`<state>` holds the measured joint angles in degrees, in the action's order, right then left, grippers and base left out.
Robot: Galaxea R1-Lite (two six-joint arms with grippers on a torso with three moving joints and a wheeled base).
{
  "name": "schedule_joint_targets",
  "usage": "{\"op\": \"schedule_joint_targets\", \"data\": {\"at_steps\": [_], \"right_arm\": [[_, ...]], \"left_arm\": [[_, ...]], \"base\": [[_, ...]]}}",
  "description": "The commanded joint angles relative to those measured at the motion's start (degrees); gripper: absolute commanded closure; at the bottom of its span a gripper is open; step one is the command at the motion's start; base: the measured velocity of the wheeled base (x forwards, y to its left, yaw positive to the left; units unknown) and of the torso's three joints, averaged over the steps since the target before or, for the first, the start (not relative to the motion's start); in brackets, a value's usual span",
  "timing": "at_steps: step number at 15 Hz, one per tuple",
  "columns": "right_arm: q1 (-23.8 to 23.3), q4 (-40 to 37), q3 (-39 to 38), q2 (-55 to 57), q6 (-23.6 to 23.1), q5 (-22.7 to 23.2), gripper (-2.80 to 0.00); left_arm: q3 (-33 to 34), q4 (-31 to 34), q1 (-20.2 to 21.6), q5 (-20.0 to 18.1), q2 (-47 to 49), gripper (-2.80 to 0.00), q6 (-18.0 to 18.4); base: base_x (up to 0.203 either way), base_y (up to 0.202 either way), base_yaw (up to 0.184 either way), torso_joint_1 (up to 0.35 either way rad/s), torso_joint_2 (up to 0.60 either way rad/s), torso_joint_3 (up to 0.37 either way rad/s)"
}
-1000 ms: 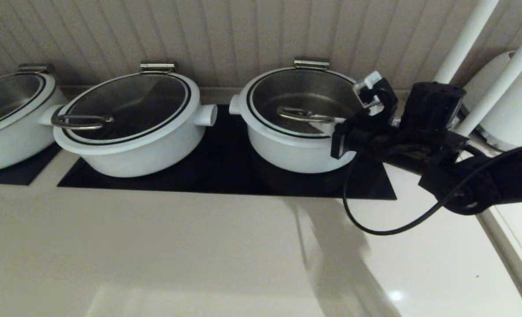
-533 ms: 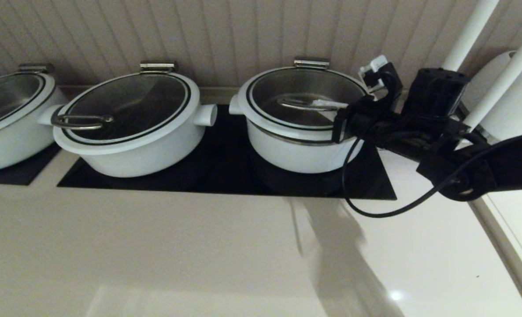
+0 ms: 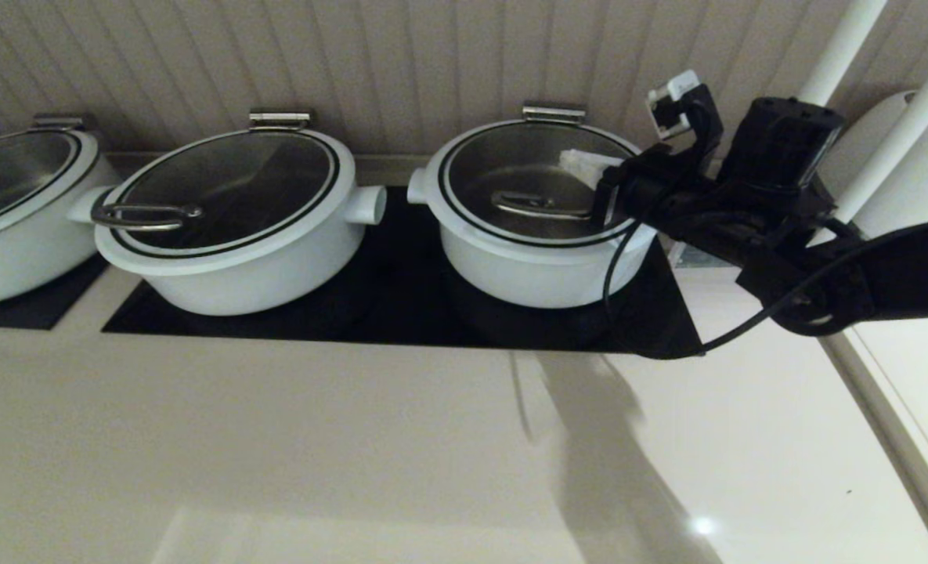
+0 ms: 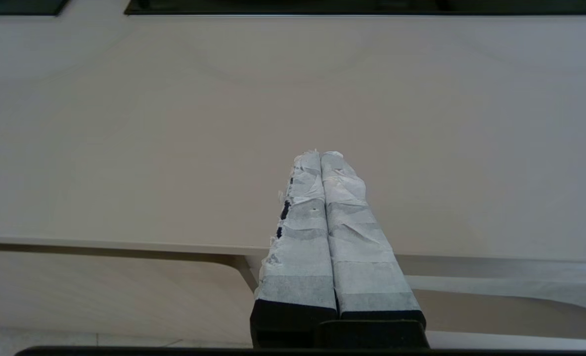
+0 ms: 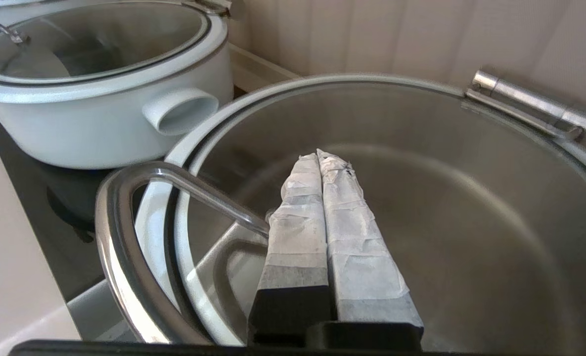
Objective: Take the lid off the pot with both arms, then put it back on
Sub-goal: Open the food pot lid a small opening with the right arm
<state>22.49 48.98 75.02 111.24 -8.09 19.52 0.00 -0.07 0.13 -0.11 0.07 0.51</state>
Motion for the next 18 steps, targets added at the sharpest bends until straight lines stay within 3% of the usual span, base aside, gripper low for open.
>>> {"op": "schedule_joint_targets", "data": {"at_steps": [1,8,12,18], "right_arm": [[-0.43,0.23,0.13,-0.11,-0.08,0.17,0.0],[3.08,-1.36,-0.92,-4.14,1.24,0.65,0.0],[6.9,-3.48,-7.17,-6.71,2.18,0.96,0.0],[7.06,-3.23,-11.0,-3.42,2.64,0.22,0.0]], "left_arm": [[0.0,-0.01,0.04,0.02,0.01,0.0,-0.08],[0.0,-0.01,0.04,-0.07,0.01,0.0,0.1],[0.0,-0.01,0.04,0.02,0.01,0.0,0.01],[0.0,-0.01,0.04,0.02,0.01,0.0,-0.16]], "base": [[0.0,0.0,0.0,0.0,0.0,0.0],[0.0,0.0,0.0,0.0,0.0,0.0],[0.0,0.0,0.0,0.0,0.0,0.0],[0.0,0.0,0.0,0.0,0.0,0.0]]}}
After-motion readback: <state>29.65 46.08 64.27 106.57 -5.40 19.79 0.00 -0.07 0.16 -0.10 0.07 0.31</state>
